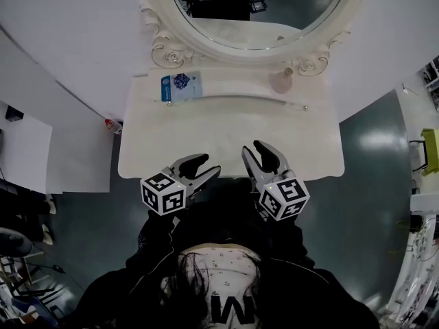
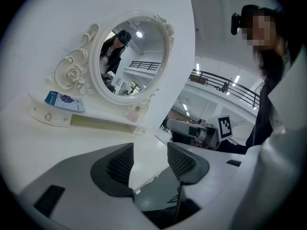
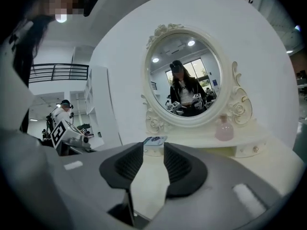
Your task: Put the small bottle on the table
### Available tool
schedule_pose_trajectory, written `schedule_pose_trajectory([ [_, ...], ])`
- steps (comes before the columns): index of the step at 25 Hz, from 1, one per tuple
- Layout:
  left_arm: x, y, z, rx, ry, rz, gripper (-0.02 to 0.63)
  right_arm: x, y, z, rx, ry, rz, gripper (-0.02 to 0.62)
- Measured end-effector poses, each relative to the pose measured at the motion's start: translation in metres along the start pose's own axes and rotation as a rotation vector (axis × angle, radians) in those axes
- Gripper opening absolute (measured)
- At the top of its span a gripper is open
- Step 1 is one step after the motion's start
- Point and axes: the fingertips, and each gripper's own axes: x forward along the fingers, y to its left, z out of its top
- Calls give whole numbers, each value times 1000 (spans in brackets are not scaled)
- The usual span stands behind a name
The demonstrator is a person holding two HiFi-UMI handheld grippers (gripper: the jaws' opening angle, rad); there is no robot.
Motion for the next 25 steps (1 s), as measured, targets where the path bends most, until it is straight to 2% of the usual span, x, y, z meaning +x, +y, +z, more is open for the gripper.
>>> schedule_pose_trajectory([
  [4,1,-17,2,10,-26,-31,219,-14,28,0,-25,4,36,140],
  [7,5,-29,-2,7,-35,-40,219,-25,36,-3,-66,26,55,54],
  [11,8,-41,-7,4,-41,-32,219,-40,37,-1,-79,24,64,11],
  [18,19,-84,-13,6,-85,-11,219,-85,37,-6,-125,43,112,9],
  [25,42,-148,-49,1,-90,23,219,-161,29,-20,-140,57,177,9],
])
